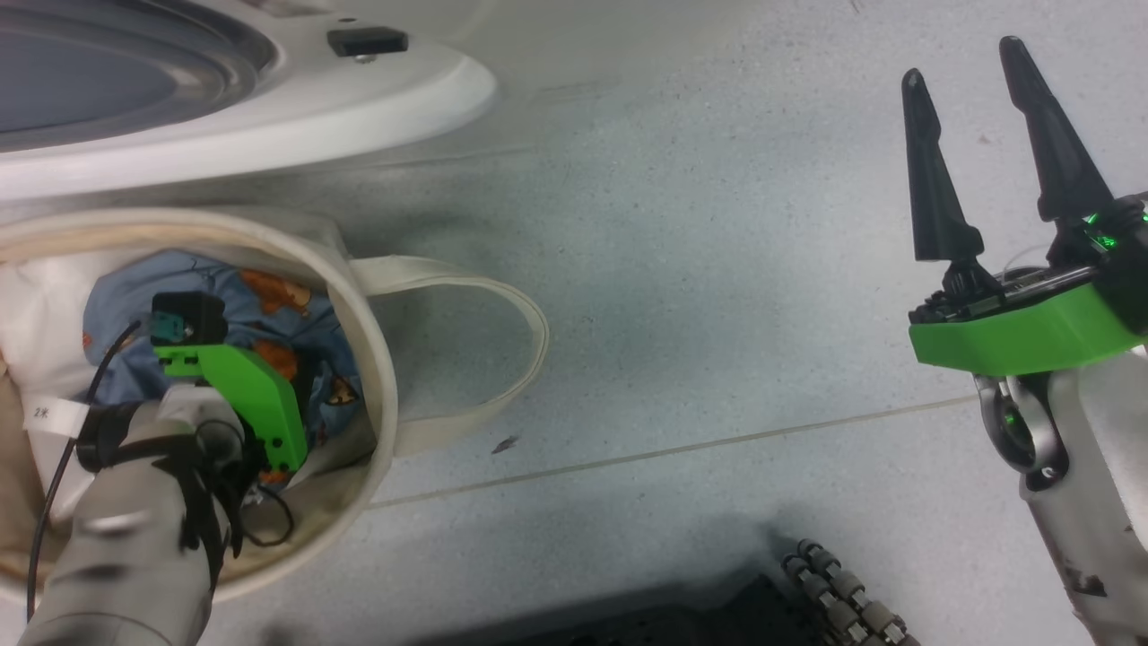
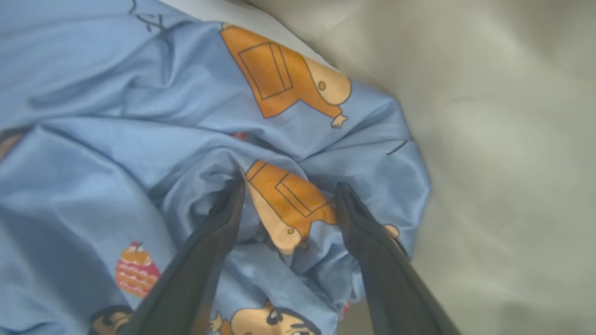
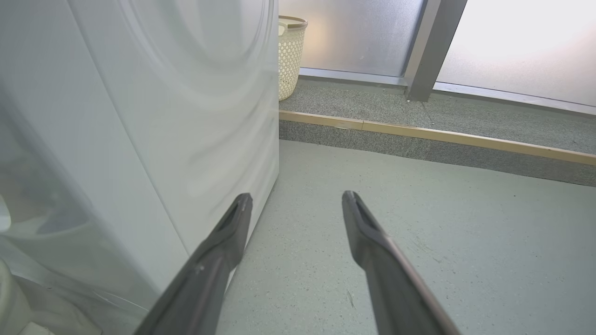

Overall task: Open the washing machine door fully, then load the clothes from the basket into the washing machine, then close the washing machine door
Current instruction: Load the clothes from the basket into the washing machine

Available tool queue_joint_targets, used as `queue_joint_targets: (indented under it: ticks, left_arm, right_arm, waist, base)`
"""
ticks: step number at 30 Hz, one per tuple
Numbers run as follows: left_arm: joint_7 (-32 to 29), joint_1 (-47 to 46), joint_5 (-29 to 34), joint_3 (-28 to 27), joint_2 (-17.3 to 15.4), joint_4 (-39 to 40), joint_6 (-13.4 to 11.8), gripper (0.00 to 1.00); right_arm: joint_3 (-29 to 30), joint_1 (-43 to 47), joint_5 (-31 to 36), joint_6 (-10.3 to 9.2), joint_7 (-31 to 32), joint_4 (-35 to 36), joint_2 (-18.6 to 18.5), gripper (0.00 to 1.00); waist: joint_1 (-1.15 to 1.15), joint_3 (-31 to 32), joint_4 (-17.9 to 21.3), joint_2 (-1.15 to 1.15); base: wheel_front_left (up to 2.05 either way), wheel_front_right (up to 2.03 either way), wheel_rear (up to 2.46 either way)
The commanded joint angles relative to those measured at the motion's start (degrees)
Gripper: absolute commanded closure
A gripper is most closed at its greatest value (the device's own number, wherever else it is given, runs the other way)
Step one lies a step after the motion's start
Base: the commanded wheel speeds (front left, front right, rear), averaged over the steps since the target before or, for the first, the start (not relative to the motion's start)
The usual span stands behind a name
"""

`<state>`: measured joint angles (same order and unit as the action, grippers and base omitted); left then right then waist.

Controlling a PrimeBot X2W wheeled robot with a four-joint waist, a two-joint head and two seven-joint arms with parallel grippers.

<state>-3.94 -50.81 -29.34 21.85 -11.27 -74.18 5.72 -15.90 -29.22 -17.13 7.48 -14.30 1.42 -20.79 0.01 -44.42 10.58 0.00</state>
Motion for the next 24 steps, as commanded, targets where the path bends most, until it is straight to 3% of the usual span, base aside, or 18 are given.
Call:
queue_joint_targets:
  ticks: [1,10,11,12,24]
  left_arm:
    - [-0.4,0.9,0.2,-0.6,-2.1,0.2,-0.3,0.0]
    - [-0.8,0.7,-0.3,-0.2,-2.1,0.2,-0.7,0.02]
    - [-0.3,0.7,-0.4,-0.2,-2.0,0.2,-0.5,0.86]
    - [0.0,0.7,-0.4,-0.1,-1.9,0.2,-0.4,1.0]
    - [6.3,2.3,-2.8,-0.5,-0.8,0.2,1.3,1.0]
  right_arm:
    - [-0.1,2.3,0.6,0.01,-0.7,1.9,-1.2,0.0]
    - [0.4,2.9,0.7,0.01,-0.7,2.1,-1.0,0.0]
    - [0.4,2.9,0.8,0.01,-0.7,2.1,-0.9,0.0]
    - [0.4,2.9,0.7,0.01,-0.7,2.1,-0.8,0.0]
    - [-1.0,1.8,-0.8,0.01,-0.7,0.1,0.6,0.0]
  waist:
    - [-0.01,-0.1,0.1,0.0]
    - [-0.01,0.1,0.6,0.0]
    - [-0.01,0.2,0.5,0.0]
    - [-0.01,0.3,0.5,0.0]
    - [-0.01,5.3,-0.2,0.0]
  base:
    - [0.0,0.0,0.0]
    - [0.0,0.0,0.0]
    - [0.0,0.0,0.0]
    - [0.0,0.0,0.0]
    - [0.0,0.0,0.0]
